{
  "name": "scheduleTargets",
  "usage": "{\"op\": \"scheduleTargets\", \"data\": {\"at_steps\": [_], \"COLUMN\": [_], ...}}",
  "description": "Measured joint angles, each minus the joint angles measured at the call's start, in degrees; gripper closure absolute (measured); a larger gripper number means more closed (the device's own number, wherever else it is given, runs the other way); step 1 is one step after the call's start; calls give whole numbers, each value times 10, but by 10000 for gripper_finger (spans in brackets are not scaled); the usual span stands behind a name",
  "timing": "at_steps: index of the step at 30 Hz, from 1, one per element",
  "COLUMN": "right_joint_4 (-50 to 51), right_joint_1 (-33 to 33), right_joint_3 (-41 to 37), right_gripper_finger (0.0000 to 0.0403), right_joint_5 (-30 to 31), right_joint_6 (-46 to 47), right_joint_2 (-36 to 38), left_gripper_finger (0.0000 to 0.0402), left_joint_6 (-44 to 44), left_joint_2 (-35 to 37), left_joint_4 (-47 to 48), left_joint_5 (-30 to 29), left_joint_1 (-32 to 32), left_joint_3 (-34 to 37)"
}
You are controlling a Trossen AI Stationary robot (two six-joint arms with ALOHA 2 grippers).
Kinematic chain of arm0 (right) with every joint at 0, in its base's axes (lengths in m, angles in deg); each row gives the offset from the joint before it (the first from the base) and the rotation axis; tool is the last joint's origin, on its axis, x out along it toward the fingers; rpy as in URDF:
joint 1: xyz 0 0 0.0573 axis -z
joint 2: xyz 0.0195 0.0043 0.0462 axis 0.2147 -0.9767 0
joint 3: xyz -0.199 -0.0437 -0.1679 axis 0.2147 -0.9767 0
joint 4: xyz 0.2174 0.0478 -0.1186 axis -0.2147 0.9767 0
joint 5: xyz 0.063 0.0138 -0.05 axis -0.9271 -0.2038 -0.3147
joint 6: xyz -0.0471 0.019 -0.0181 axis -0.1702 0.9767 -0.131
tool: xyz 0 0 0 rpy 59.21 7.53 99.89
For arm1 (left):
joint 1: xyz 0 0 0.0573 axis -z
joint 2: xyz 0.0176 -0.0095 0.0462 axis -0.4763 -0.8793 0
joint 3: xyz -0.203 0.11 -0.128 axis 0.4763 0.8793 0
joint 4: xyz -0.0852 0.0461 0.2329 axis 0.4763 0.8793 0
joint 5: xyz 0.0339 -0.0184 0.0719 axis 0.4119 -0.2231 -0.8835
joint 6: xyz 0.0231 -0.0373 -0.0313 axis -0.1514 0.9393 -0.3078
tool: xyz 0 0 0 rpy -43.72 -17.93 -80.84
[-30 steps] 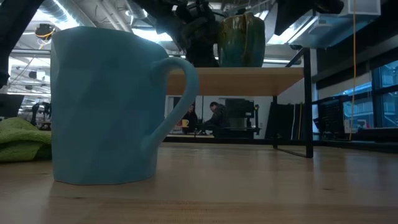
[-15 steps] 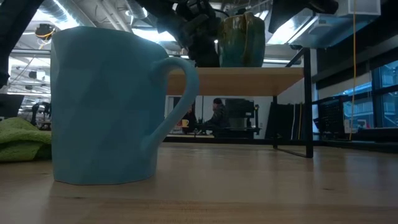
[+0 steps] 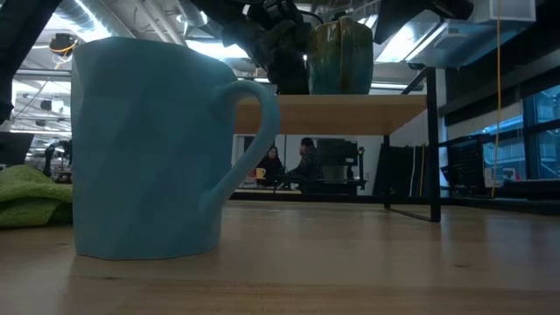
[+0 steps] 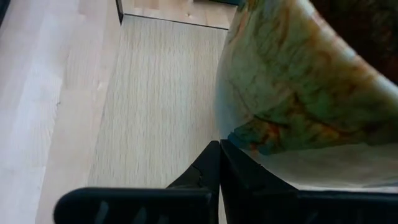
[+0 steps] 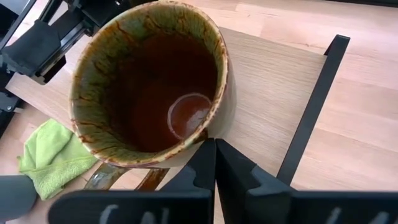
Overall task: Stack small to large cups/mugs on shelf
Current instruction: Put the brown mug on the shelf, then adjust the shelf
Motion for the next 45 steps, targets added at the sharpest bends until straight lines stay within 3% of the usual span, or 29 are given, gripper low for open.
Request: {"op": "scheduleTargets", "data": {"at_steps": [9, 19, 29, 33, 39, 45], "right_joint_4": [0, 66, 92, 109, 133, 146], "right_joint_1": [-2, -2, -2, -2, -2, -2], "right_joint_3": [0, 0, 0, 0, 0, 0], "right_gripper_finger": [392, 392, 392, 388, 318, 229], "right_joint_5": [-4, -4, 74, 112, 149, 156], "right_joint_6": [1, 4, 4, 4, 1, 1], "right_joint_2": [0, 0, 15, 32, 65, 90], "left_gripper_finger": [401, 401, 401, 401, 401, 401], "left_joint_6": [-5, -14, -58, -66, -75, 9], "left_joint_2": [0, 0, 16, 56, 169, 275], "left_joint_4": [-2, 31, 128, 119, 96, -96], "left_joint_5": [-2, -11, -21, -13, 22, -20], "left_joint_1": [-1, -25, -21, -8, -8, -7], "left_joint_3": [0, 0, 1, 21, 107, 283]}}
